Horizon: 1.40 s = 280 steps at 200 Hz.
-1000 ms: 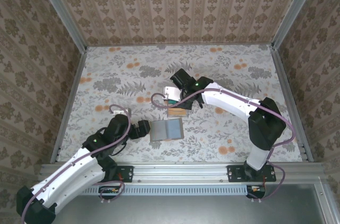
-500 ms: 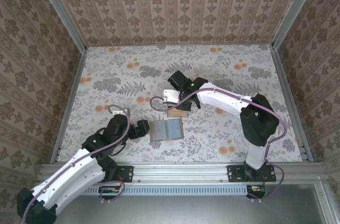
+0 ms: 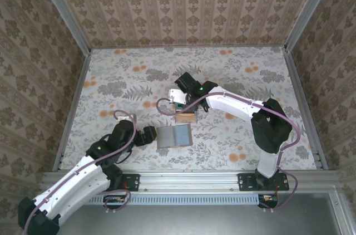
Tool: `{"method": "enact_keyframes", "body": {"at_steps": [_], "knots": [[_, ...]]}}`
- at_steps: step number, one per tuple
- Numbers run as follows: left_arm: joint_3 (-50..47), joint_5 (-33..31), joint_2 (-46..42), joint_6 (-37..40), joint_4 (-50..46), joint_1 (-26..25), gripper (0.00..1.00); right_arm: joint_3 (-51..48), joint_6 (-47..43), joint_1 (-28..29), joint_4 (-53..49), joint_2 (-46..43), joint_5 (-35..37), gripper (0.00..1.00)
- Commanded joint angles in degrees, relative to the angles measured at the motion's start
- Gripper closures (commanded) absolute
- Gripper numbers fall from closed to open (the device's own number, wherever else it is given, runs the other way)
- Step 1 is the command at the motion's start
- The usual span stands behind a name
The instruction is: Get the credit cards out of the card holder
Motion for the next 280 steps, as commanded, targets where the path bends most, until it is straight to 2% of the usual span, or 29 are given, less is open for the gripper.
{"method": "enact_keyframes", "body": {"at_steps": [1, 33, 55, 100, 150, 175, 218, 280], "knots": [[-0.9, 1.0, -0.8, 0.6, 0.0, 0.6, 0.0, -1.2, 3.1, -0.3, 4.4, -2.4, 1.5, 0.68], [-0.8, 2.8, -0.5, 0.5, 1.0, 0.8, 0.0, -5.2, 14.5, -0.2, 7.2, -9.6, -3.2, 0.67], [-0.8, 5.4, 0.1, 0.6, 2.7, 0.9, 0.04, -10.1, 25.1, 0.1, 9.4, -15.3, -8.8, 0.65], [-0.2, 12.7, 4.0, 0.5, 8.3, -0.1, 0.32, -23.6, 47.8, 1.6, 15.9, -24.0, -15.3, 0.66], [1.3, 10.1, 11.9, -1.6, 13.2, -7.4, 0.56, -34.2, 61.4, 6.3, 20.9, -24.6, -14.4, 0.68], [1.6, 8.4, 17.8, -3.2, 14.9, -9.3, 0.6, -37.9, 65.8, 7.4, 24.6, -24.2, -13.7, 0.68], [1.3, 8.4, 25.2, -4.4, 18.4, -9.4, 0.6, -39.3, 71.2, 7.8, 25.9, -18.6, -14.2, 0.69], [1.7, 7.8, 28.1, -4.6, 18.3, -9.4, 0.59, -40.4, 73.9, 8.6, 26.2, -14.6, -12.0, 0.69]]}}
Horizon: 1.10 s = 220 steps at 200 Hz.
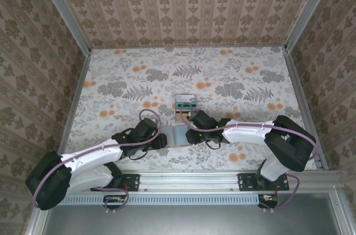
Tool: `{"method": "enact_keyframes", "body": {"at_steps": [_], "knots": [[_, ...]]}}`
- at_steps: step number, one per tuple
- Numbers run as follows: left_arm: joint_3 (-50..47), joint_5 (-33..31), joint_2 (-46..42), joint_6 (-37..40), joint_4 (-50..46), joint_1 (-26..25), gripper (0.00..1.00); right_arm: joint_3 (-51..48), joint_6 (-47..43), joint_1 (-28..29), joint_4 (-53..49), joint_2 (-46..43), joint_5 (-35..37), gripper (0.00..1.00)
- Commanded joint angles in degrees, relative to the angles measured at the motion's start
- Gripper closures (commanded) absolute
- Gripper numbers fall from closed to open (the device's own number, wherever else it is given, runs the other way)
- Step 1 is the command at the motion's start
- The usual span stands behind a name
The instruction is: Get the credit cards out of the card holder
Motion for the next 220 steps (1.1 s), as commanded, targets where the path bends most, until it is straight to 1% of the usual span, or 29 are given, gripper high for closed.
{"method": "enact_keyframes", "body": {"at_steps": [1, 67, 113, 186, 209, 220], "knots": [[1.6, -1.1, 0.7, -0.9, 0.4, -0.2, 0.59, -1.1, 2.4, 0.4, 1.1, 0.8, 1.5, 0.69], [1.4, 0.2, 3.3, -0.7, 2.8, -0.3, 0.58, -1.0, 3.4, 1.7, 2.4, 3.6, 1.0, 0.69], [1.3, 1.0, 2.6, -0.3, 4.4, -0.7, 0.57, -0.5, 3.7, 2.2, 2.3, 4.2, 1.1, 0.69], [1.2, 2.7, 2.8, 0.3, 7.3, -1.3, 0.52, -0.1, 4.0, 2.4, 2.1, 5.0, 1.1, 0.69], [1.4, 2.9, 3.3, 0.4, 7.4, -1.4, 0.52, -0.1, 4.0, 2.5, 2.1, 5.2, 1.1, 0.69], [1.5, 2.9, 3.4, 0.4, 7.1, -1.4, 0.49, -0.1, 4.0, 2.5, 2.1, 5.2, 1.1, 0.69]]}}
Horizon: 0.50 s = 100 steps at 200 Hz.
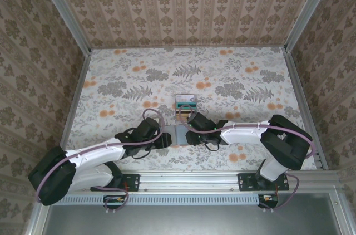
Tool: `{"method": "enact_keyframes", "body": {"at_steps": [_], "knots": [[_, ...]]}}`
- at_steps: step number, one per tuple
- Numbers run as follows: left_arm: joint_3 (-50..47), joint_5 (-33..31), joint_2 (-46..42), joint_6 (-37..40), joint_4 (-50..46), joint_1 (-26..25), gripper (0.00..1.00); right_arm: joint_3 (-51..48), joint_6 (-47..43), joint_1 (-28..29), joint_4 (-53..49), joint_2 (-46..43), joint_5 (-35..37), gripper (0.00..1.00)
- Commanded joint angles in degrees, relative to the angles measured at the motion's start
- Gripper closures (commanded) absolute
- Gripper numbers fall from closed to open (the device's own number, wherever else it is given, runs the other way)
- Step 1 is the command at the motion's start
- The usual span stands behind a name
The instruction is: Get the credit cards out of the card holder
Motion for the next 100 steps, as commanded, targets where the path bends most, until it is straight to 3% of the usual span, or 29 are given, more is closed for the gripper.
{"method": "enact_keyframes", "body": {"at_steps": [1, 19, 39, 100], "knots": [[1.5, 1.1, 0.4, 0.4, 1.4, -0.3, 0.49, 0.2, 1.1, 1.0, 0.8, 3.3, -1.5, 0.69], [1.8, 0.9, 0.3, 0.7, 0.4, -0.4, 0.46, 0.2, 1.2, 1.1, 0.7, 3.3, -1.4, 0.69], [2.6, -0.2, -0.5, 1.0, -2.0, -0.3, 0.36, 0.3, 1.2, 1.1, 0.5, 3.3, -1.4, 0.69], [4.1, -3.3, -3.6, 2.2, -6.5, -0.4, 0.38, 0.3, 1.3, 1.1, 0.1, 3.2, -1.1, 0.69]]}}
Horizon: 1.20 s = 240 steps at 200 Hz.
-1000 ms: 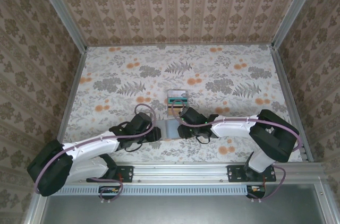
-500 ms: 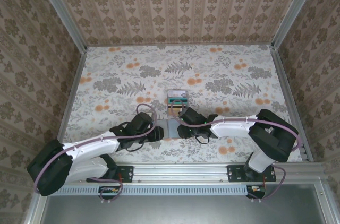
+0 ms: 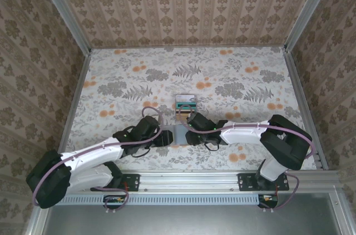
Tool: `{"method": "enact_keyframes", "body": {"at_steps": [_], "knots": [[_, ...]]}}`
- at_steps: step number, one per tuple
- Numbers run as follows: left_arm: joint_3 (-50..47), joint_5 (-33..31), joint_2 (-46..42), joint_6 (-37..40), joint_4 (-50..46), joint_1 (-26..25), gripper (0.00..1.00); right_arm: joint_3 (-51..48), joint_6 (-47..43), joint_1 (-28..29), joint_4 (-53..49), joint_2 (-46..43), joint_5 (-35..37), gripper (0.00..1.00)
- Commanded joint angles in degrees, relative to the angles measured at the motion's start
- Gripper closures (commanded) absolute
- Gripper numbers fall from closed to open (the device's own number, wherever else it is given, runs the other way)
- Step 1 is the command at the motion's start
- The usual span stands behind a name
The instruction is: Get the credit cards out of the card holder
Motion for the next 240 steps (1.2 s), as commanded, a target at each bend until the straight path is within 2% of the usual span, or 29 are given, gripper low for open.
{"method": "enact_keyframes", "body": {"at_steps": [1, 89, 175, 240], "knots": [[1.4, -1.4, -0.9, 1.5, -2.3, -0.3, 0.38, 0.2, 1.2, 1.0, 0.1, 3.1, -1.1, 0.69], [1.6, 0.3, 5.1, 1.3, 0.4, -0.3, 0.4, 0.1, 1.3, 1.1, 0.1, 3.1, -1.4, 0.69], [0.9, 3.3, 7.2, 0.8, 5.2, -0.7, 0.41, 0.2, 1.9, 1.7, 1.1, 4.5, -1.9, 0.69], [0.0, 5.4, 6.5, 1.1, 8.1, -0.8, 0.32, 0.3, 2.1, 1.9, 1.1, 4.9, -1.8, 0.69]]}}
